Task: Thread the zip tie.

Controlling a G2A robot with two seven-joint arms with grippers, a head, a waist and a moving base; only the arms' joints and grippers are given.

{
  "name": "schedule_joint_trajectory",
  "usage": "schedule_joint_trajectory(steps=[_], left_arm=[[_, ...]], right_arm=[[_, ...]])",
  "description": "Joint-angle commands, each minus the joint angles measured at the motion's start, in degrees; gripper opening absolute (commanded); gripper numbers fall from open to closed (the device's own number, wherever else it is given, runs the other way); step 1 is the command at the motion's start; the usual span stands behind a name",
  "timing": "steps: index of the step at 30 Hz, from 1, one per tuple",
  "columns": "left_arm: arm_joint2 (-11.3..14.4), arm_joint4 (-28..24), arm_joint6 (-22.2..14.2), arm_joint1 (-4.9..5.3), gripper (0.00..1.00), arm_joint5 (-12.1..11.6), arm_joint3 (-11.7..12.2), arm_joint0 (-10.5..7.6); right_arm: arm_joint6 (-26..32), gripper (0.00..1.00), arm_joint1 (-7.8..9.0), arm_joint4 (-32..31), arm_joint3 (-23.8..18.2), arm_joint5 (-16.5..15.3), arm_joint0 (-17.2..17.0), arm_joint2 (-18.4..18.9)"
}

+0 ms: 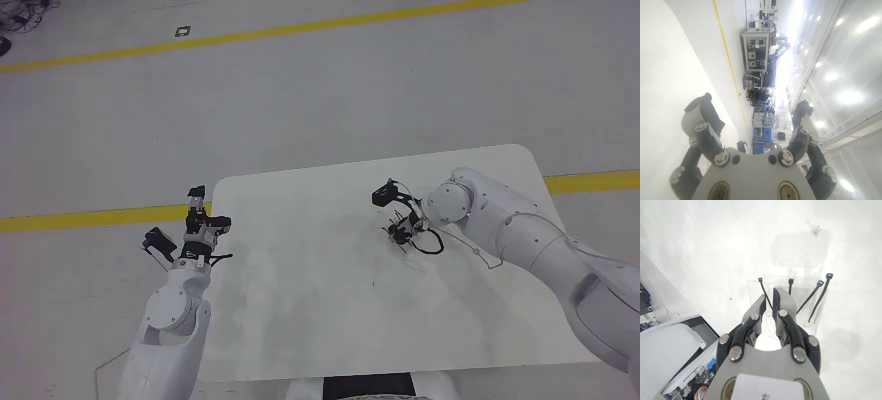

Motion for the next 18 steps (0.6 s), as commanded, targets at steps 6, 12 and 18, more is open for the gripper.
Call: schedule_joint_trajectory(steps=[6,12,18], left_arm=[[0.00,0.00,0.00,0.00,1.00,0.00,0.00,0.00],[0.00,0.00,0.00,0.00,1.00,0.00,0.00,0.00],[0.00,0.00,0.00,0.00,1.00,0.00,0.00,0.00]], right_arm=[[-0.49,0.02,0.14,0.19,0.15,0.00,0.09,-0.23],[-0.78,0.03,0.40,0.41,-0.03,0.00,-0.02,-0.32],[-1.46,0.00,0.97,0.57,-0.81,0.00,-0.01,0.01]])
